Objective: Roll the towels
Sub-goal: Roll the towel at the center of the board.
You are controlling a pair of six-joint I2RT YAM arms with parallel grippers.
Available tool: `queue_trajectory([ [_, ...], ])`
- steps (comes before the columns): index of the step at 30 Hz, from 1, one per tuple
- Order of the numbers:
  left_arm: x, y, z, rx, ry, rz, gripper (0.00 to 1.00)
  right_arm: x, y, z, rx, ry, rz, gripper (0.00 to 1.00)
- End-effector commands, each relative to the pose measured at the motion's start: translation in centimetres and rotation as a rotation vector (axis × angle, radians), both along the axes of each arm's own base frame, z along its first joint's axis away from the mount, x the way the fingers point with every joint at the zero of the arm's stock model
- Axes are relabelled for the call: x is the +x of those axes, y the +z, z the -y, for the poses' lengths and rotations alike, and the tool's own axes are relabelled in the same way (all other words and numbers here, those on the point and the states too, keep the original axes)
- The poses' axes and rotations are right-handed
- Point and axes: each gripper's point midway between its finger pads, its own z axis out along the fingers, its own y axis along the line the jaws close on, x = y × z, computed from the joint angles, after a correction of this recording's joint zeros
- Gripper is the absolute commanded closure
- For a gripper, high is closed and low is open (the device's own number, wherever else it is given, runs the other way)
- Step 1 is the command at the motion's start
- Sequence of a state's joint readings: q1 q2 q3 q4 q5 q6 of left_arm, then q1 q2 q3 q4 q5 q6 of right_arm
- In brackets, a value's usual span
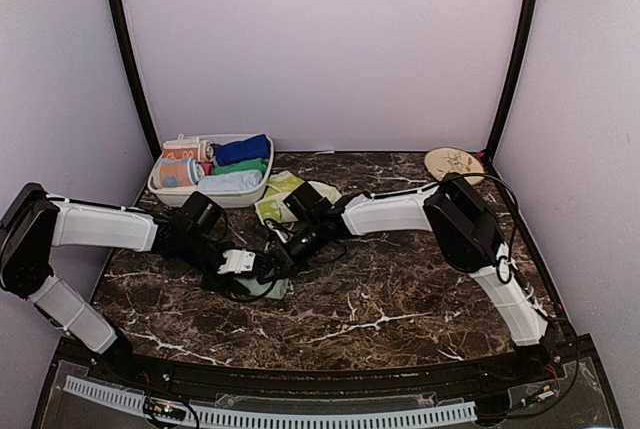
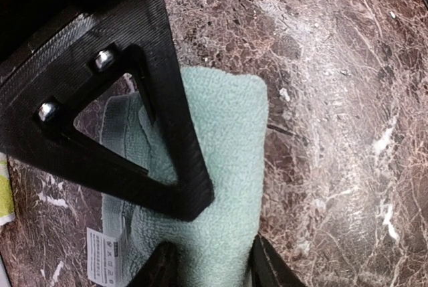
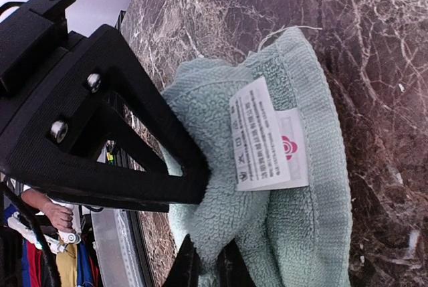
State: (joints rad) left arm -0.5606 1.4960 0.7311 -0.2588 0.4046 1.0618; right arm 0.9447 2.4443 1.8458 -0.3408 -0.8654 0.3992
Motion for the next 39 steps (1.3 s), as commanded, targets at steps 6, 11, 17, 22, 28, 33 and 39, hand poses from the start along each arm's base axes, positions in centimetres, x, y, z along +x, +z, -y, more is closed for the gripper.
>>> queue_trajectory([
  [6, 0.6, -4.7, -2.9, 0.183, 0.048, 0.044, 0.54, -0.7, -3.9, 3.6, -0.158, -0.074, -0.109, 0.76],
  [11, -0.2, -5.8, -2.9, 0.216, 0.027, -0.036, 0.61, -0.4, -3.3, 4.0, -0.153, -0.063, -0.106, 0.74],
  [17, -1.5, -6.5, -2.7, 0.225, -0.018, -0.124, 0.66, 0.9, -3.5, 5.7, -0.174, -0.104, -0.076, 0.63],
  [22, -2.9, -6.7, -2.5, 0.228, -0.045, -0.225, 0.73, 4.7, -2.8, 8.6, -0.26, -0.169, 0.148, 0.56],
  [28, -3.5, -5.6, -1.4, 0.195, -0.047, -0.338, 0.73, 11.4, 5.0, 13.8, -0.228, -0.416, 0.761, 0.0],
  [33, -4.5, -5.2, -0.7, 0.186, -0.042, -0.472, 0.72, 12.4, 9.8, 19.7, -0.166, -0.73, 0.957, 0.0],
  [39, -4.7, -4.9, -0.2, 0.181, -0.018, -0.591, 0.72, 9.3, 11.1, 19.8, 0.04, -0.634, 0.932, 0.0],
])
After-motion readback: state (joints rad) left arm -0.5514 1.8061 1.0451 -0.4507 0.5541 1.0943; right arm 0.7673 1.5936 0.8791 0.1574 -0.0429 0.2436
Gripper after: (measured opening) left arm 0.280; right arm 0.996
